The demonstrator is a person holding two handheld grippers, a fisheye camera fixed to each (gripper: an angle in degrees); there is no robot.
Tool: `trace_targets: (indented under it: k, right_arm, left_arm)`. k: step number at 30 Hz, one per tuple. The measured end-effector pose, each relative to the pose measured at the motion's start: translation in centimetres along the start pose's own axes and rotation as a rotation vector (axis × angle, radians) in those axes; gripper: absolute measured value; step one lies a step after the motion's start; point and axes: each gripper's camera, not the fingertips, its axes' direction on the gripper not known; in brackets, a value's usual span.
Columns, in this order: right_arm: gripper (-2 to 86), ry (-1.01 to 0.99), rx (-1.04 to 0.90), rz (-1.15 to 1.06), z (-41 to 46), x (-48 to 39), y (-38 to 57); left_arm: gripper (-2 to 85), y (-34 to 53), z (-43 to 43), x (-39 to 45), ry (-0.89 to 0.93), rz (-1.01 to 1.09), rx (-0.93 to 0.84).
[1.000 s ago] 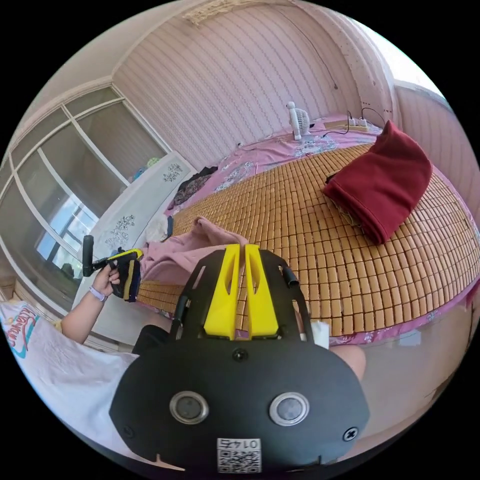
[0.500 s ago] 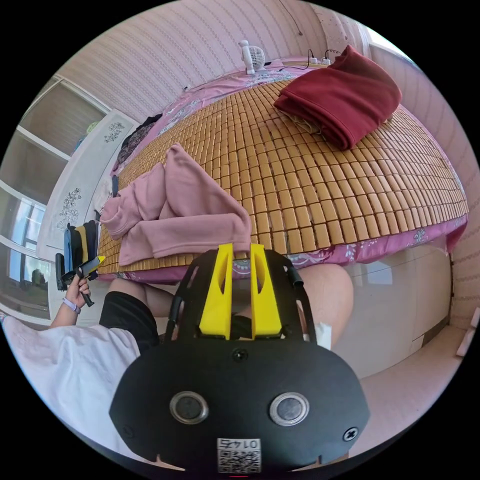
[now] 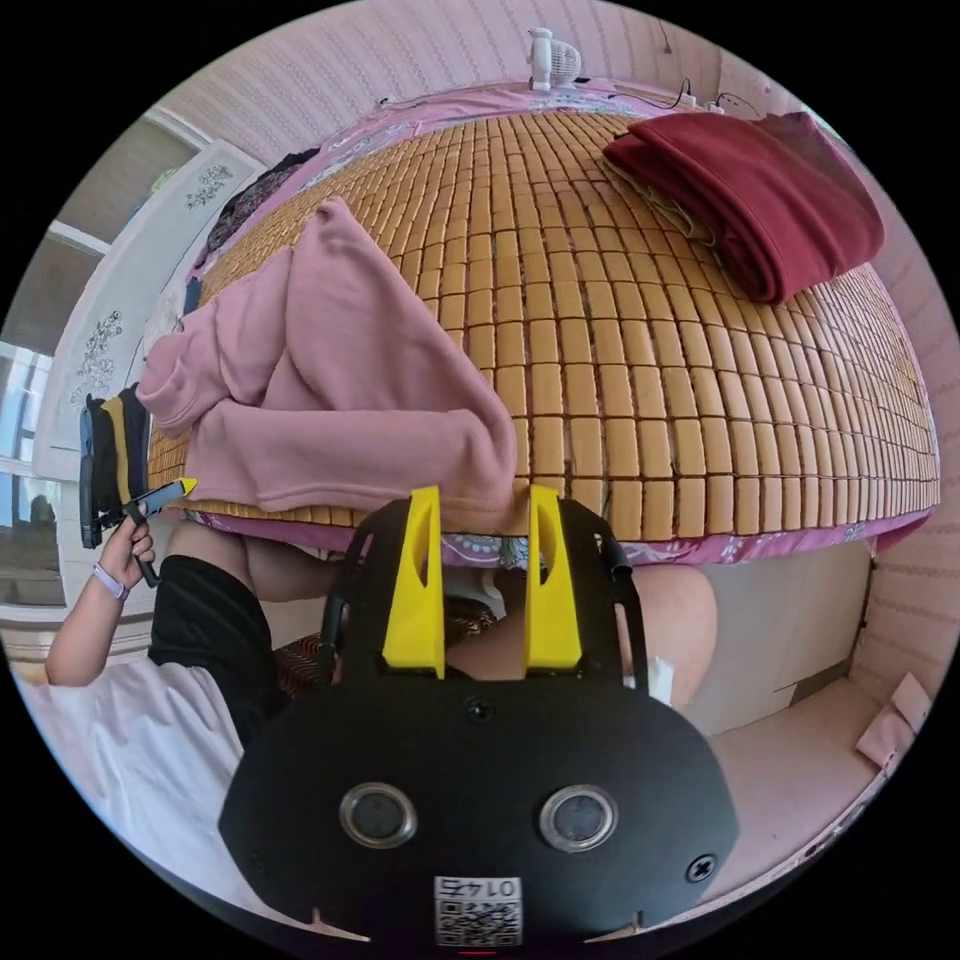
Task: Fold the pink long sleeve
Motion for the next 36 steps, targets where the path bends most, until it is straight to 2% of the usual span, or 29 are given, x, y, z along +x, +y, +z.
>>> trace_targets:
  k: [3, 4, 7, 10, 12, 16, 18, 22, 26, 32, 36]
  right_arm:
    - [7.2, 0.005, 0.001, 0.022, -0.4, 1.7, 0.2]
    - [4.2, -0.079, 0.015, 0.014, -0.9, 2.6, 0.6]
    - [2.9, -0.228, 0.081, 0.055, -2.7, 5.6, 2.0]
    - [2.2, -0.472, 0.246, 0.09, -6.5, 9.3, 3.3]
    - [2.0, -0.555, 0.347, 0.09, -9.8, 10.9, 2.9]
    - [1.7, -0.74, 0.599, -0.053, -20.4, 10.8, -0.5]
    - [1.6, -0.738, 0.656, -0.115, -25.4, 9.5, -2.2]
    - [1.4, -0.836, 0.876, -0.28, -37.1, 6.7, -3.7]
    - [1.4, -0.895, 1.083, -0.478, -49.1, 3.6, -2.0]
    - [1.3, -0.869, 1.392, -0.638, -62.1, 1.1, 5.4]
    - [1.2, -0.699, 1.428, -0.657, -65.6, -0.1, 8.5]
  left_arm:
    - [1.8, 0.1, -1.4, -1.0, 0.031, 0.018, -0.007]
    - [1.1, 0.4, -2.2, -1.0, 0.034, 0.034, -0.002]
    - [0.0, 1.8, -6.2, -0.8, 0.044, 0.104, 0.081]
    - [-0.4, 2.5, -13.0, -1.9, 0.124, 0.118, 0.216]
    - [-0.5, 2.0, -17.8, -2.5, 0.18, 0.134, 0.297]
    - [-0.7, 0.7, -31.2, -0.5, 0.194, 0.256, 0.541]
    - [-0.7, 0.9, -37.7, 0.9, 0.175, 0.309, 0.658]
    - [-0.8, 4.7, -53.7, 1.7, 0.199, 0.37, 1.021]
    - [-0.8, 10.1, -66.0, 2.0, 0.202, 0.398, 1.237]
    - [-0.8, 19.3, -76.4, 4.5, 0.213, 0.51, 1.466]
    - [-0.8, 22.9, -78.7, 5.8, 0.155, 0.552, 1.498]
